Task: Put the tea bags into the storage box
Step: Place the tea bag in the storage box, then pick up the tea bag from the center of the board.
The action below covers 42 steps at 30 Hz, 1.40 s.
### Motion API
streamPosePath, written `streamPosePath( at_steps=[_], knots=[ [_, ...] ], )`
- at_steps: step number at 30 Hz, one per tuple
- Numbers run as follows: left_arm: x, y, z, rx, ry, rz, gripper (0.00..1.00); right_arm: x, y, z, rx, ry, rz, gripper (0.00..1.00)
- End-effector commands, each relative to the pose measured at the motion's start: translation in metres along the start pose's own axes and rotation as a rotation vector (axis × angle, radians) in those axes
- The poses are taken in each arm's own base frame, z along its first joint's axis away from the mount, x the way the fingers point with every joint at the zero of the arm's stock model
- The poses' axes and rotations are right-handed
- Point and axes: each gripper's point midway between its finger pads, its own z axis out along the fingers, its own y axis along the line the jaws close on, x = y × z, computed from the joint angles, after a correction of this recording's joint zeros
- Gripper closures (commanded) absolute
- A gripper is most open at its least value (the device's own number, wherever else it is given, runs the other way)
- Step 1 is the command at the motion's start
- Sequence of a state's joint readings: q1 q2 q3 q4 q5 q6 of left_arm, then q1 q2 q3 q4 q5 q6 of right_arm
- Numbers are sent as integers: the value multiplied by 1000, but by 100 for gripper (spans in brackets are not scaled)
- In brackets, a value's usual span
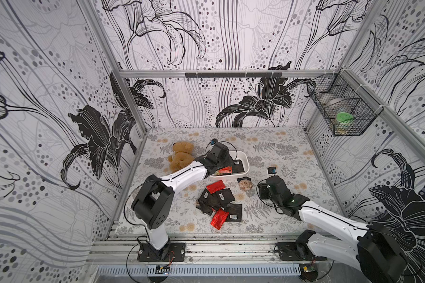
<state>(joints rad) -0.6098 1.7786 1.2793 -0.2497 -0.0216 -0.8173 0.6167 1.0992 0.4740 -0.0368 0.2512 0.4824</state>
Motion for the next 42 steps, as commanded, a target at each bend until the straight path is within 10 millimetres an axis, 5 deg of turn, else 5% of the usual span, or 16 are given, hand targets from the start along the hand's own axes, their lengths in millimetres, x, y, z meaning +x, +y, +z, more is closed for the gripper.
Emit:
streamPosePath(
  at_steps=[1, 4, 8, 15, 21, 29, 42],
  knots=[
    [-6, 0, 5, -2, 21, 42, 80, 13, 6, 6, -94, 65, 44, 57],
    [-11, 8, 3, -45, 14, 63, 41, 14, 8, 6, -121, 69, 46, 53],
    [-22, 17, -14, -96, 10, 81, 31, 14, 12, 7, -140, 73, 44, 51],
    [-15, -3, -55, 15, 67, 179, 32, 16, 10, 12, -125, 88, 37, 46],
    [8, -16, -72, 102, 109, 283, 32, 14, 11, 15, -99, 123, 61, 41],
    [35, -2, -65, -3, 127, 367, 34, 8, 24, 26, -88, 221, 95, 40],
    [70, -10, -57, 29, 248, 373, 35, 4, 35, 59, -59, 305, 72, 44]
  ],
)
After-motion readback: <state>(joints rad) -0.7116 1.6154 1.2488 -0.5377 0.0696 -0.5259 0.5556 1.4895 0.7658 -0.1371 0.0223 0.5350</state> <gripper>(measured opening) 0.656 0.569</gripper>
